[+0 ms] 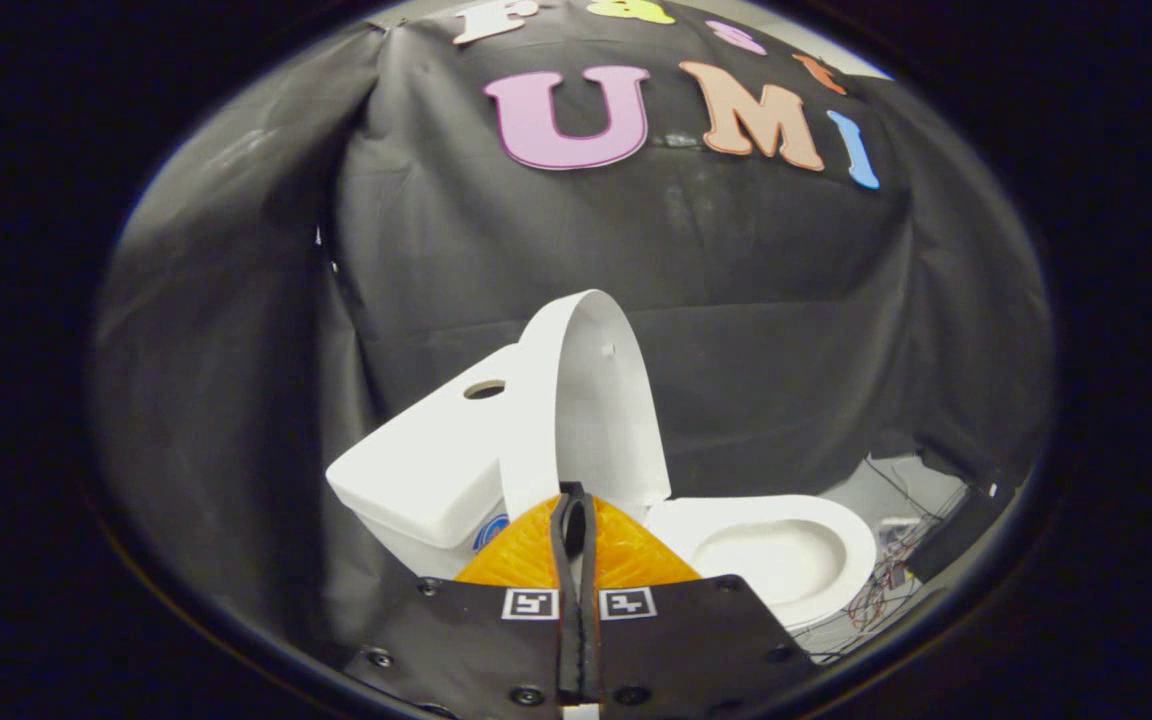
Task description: Open the toilet lid.
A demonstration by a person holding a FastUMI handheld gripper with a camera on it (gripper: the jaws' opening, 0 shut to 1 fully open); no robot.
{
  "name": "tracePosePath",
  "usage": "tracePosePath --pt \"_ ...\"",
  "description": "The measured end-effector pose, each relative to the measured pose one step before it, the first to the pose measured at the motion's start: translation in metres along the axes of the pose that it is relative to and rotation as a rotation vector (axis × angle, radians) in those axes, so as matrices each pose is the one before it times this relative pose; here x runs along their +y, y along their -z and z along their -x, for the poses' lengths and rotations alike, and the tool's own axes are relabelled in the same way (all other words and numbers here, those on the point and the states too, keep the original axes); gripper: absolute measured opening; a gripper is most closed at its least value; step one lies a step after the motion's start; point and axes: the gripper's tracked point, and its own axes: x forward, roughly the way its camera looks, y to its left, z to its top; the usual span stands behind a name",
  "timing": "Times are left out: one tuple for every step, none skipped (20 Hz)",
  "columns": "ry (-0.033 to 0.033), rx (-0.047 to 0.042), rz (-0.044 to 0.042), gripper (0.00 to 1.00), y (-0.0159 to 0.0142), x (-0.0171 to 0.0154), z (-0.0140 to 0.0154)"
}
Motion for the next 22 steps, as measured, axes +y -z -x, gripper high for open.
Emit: tracePosePath --pt "0.01456 -0.01679 0.01647 0.02 -0.00149 0.00007 0.00086" --pt "0.01174 -0.01121 0.00776 0.03 0.00048 -0.00055 0.00018" --pt "0.00534 -0.00680 -0.00676 0.03 -0.00028 0.00092 0.00012" --pt "0.00024 -0.00608 -0.00774 0.02 0.00139 0.00222 -0.00147" --pt "-0.01081 -0.00291 -0.00280 0.03 -0.00058 0.00353 -0.00051" --pt "-0.00718 0.00501 0.00091 0.02 0.00338 0.00306 0.00020" --pt "-0.00396 -0.00831 0.00433 0.09 -0.00318 0.00296 -0.00127" --pt "-0.00057 0.00448 0.01130 0.09 0.00164 0.00101 -0.00110" --pt "0.00224 -0.00366 0.01191 0.09 -0.00196 -0.00085 0.00124" --pt "-0.00069 -0.00028 0.01059 0.09 0.00037 0.00005 -0.00027" --pt "-0.01789 -0.00508 0.00597 0.09 -0.00028 0.00258 0.00066" --pt "-0.01975 0.00779 0.00717 0.09 0.00249 0.00286 -0.00062" --pt "-0.02370 0.00729 0.00453 0.17 0.00386 0.00522 -0.00273" --pt "-0.01754 0.00584 0.00829 0.31 0.00318 0.00323 0.00070" --pt "-0.01378 0.01343 0.01166 0.45 0.00298 0.00269 -0.00061" --pt "-0.00620 0.01298 0.01404 0.58 0.00437 0.00007 -0.00076" --pt "-0.00928 0.00589 0.01209 0.72 0.00224 0.00160 0.00167" --pt "-0.01472 -0.00135 0.00643 0.86 0.00132 0.00248 0.00207" --pt "-0.01285 -0.00327 -0.00381 0.99 0.00238 0.00206 0.00195" --pt "-0.01361 -0.00184 -0.00653 1.00 0.00217 0.00153 0.00209" --pt "-0.00229 -0.00416 -0.00511 1.00 -0.00035 0.00056 0.00314" --pt "-0.00137 -0.00101 -0.00545 1.00 -0.00094 -0.00266 0.00297"
